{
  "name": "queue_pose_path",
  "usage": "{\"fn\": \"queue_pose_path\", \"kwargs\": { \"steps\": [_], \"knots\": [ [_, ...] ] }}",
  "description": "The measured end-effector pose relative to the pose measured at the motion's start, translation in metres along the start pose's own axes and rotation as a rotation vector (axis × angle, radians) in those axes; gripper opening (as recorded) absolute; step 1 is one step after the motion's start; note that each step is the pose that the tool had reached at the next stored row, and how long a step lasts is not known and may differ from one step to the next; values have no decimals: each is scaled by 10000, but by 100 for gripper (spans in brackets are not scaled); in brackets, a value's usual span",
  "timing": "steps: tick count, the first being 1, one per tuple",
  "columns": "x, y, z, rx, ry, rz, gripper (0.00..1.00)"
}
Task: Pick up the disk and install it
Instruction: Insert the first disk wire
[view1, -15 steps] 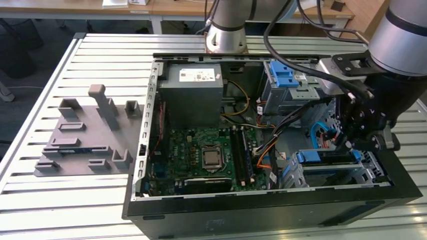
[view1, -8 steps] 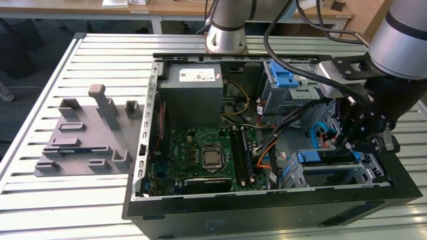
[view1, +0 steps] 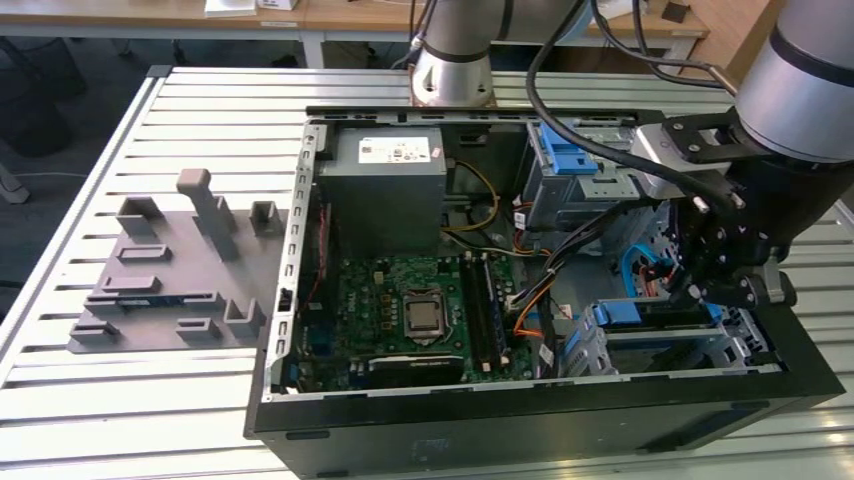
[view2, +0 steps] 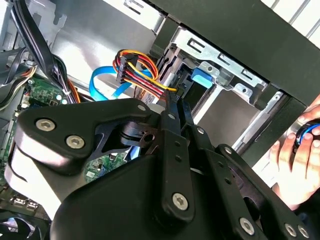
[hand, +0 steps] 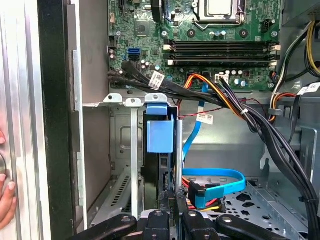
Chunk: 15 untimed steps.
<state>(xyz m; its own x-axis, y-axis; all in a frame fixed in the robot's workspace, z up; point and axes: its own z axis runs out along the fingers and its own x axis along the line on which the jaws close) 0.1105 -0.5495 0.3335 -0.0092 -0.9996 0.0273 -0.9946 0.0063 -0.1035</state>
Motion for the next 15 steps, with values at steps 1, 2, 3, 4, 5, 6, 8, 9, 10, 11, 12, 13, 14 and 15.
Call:
{"fn": "queue_pose_path", "kwargs": {
  "steps": [1,2,3,4,5,6,8,9,10,11,12,13,14,15],
  "knots": [
    [3,1,1,0,-20,2,16],
    [8,4,2,1,-46,6,16],
    [13,6,2,2,-65,8,16],
    [20,7,3,3,-83,8,16],
    [24,7,3,2,-93,9,16],
    [28,8,4,2,-99,10,16],
    [34,8,5,3,-111,12,16],
    [37,8,6,2,-114,13,16],
    [40,8,7,2,-117,12,16],
    [41,8,8,3,-120,13,16],
    [42,8,10,2,-120,13,16],
    [45,8,12,3,-121,13,16],
    [46,8,13,3,-120,13,16],
    [46,8,12,2,-120,13,16]
  ]
}}
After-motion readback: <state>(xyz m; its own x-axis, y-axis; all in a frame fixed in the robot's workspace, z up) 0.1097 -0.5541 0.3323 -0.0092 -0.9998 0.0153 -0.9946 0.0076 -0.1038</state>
